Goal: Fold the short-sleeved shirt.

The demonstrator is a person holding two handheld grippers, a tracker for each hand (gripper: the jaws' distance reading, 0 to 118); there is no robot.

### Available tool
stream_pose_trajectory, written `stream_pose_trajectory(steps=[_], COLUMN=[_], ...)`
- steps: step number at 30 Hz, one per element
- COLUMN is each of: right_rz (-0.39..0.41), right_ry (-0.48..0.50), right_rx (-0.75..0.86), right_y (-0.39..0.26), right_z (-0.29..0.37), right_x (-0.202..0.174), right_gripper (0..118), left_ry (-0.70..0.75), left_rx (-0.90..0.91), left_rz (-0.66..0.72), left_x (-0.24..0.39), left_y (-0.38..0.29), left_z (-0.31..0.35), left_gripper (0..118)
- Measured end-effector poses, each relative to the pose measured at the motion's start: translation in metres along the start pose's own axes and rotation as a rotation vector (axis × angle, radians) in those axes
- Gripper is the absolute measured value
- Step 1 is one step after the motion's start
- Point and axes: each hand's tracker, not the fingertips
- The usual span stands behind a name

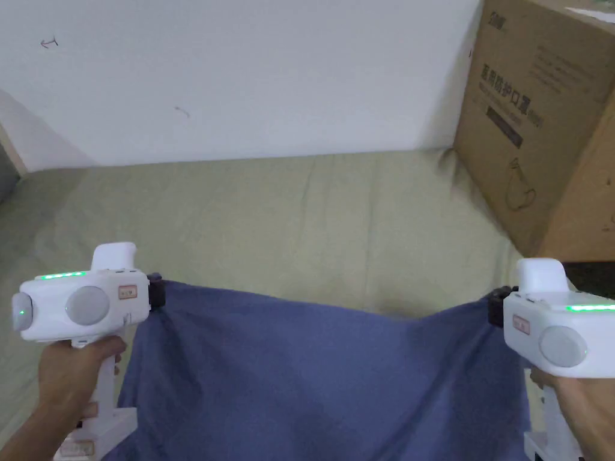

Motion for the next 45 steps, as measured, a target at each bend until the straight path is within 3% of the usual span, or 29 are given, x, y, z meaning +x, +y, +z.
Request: stream_pose_trajectory(steps=[2, 3, 5, 6, 8, 14, 26, 34, 45], right_rz=[0.006, 0.006, -0.007, -0.017, -0.026, -0.045, -0.043, -0.007, -0.046], right_ry=[0.004, 0.015, 0.032, 0.041, 0.059, 0.105, 0.147, 0.148, 0.161], right_rx=[0.079, 0.114, 0.179, 0.212, 0.271, 0.410, 0.581, 0.560, 0.331], right_y=[0.005, 0.057, 0.080, 0.061, 0.120, 0.184, 0.302, 0.294, 0.167], right_z=[-0.004, 0.042, 0.056, 0.044, 0.045, 0.067, 0.089, 0.047, -0.045], right_x=[-0.003, -0.003, -0.006, -0.003, -0.005, -0.020, -0.036, -0.042, -0.043], right_gripper=[3, 3, 3, 3, 3, 3, 3, 3, 3], left_ry=[0.014, 0.026, 0.038, 0.045, 0.058, 0.092, 0.133, 0.125, 0.109], left_rx=[0.052, 0.085, 0.141, 0.166, 0.225, 0.373, 0.541, 0.555, 0.364], left_rz=[0.000, -0.005, -0.006, -0.006, 0.002, 0.003, 0.012, 0.021, 0.031], left_x=[-0.006, -0.009, -0.015, -0.017, -0.023, -0.030, -0.032, -0.041, -0.055], left_y=[0.014, 0.024, 0.044, 0.055, 0.077, 0.136, 0.224, 0.217, 0.096], left_z=[0.020, 0.031, 0.052, 0.061, 0.082, 0.129, 0.150, 0.088, -0.014], left_gripper=[2, 2, 2, 2, 2, 2, 2, 2, 2])
